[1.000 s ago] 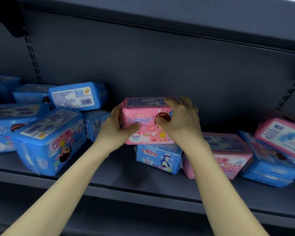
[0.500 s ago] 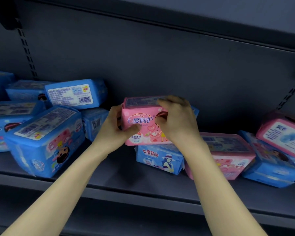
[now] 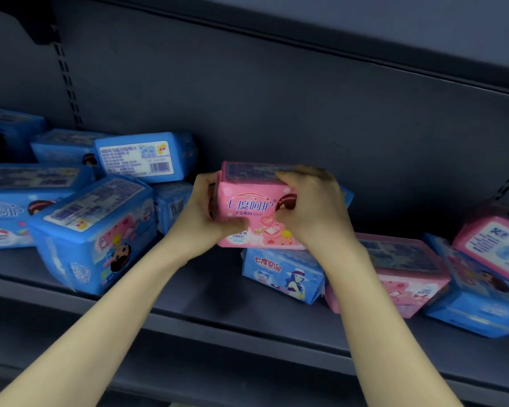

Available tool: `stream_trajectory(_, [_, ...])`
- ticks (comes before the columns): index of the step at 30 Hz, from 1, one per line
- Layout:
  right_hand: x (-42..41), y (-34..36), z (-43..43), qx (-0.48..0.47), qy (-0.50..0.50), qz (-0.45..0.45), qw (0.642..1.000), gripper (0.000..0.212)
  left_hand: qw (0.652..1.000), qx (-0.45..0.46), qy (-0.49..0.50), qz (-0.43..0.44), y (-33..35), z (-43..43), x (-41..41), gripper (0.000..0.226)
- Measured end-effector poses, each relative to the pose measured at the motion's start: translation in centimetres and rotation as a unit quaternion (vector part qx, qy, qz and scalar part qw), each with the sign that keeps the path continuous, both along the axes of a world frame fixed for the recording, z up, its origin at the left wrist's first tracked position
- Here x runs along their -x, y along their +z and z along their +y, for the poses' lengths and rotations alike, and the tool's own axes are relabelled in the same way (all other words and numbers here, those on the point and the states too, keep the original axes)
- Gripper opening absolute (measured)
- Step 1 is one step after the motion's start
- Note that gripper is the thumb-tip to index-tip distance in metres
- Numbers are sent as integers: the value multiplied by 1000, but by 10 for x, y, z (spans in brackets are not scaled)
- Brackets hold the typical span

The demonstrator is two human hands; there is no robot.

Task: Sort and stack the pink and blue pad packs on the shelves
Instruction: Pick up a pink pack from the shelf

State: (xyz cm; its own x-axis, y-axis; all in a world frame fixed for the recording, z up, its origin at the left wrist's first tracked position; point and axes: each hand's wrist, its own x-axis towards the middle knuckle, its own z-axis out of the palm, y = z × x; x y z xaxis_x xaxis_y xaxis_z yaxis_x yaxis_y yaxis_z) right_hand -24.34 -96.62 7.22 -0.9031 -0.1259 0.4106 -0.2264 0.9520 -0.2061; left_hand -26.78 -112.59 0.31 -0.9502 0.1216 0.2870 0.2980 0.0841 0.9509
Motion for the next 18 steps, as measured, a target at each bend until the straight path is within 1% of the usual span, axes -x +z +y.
stream_trajectory(3, [-5,3,-10,13,14,8,1000,52,1000,13,21,3,5,-13,-9,63])
stream_trajectory(8, [-19,8,-38,26,53,50,997,53,998,15,58,19,15,-41,-29,65])
stream_trajectory(10, [-28,12,-52,28,68,53,996,53,997,9,68,22,19,-56,-39,70])
stream_trajectory(12, [-38,16,-65,43,85,57,994,51,997,0,71,22,22,-72,-51,77])
stream_trajectory(16, [-66,20,-92,50,116,97,987,50,997,1,68,22,27,-105,-80,72])
stream_trajectory(18, [-81,17,-106,54,123,117,984,46,997,1,70,28,28,-122,-96,78])
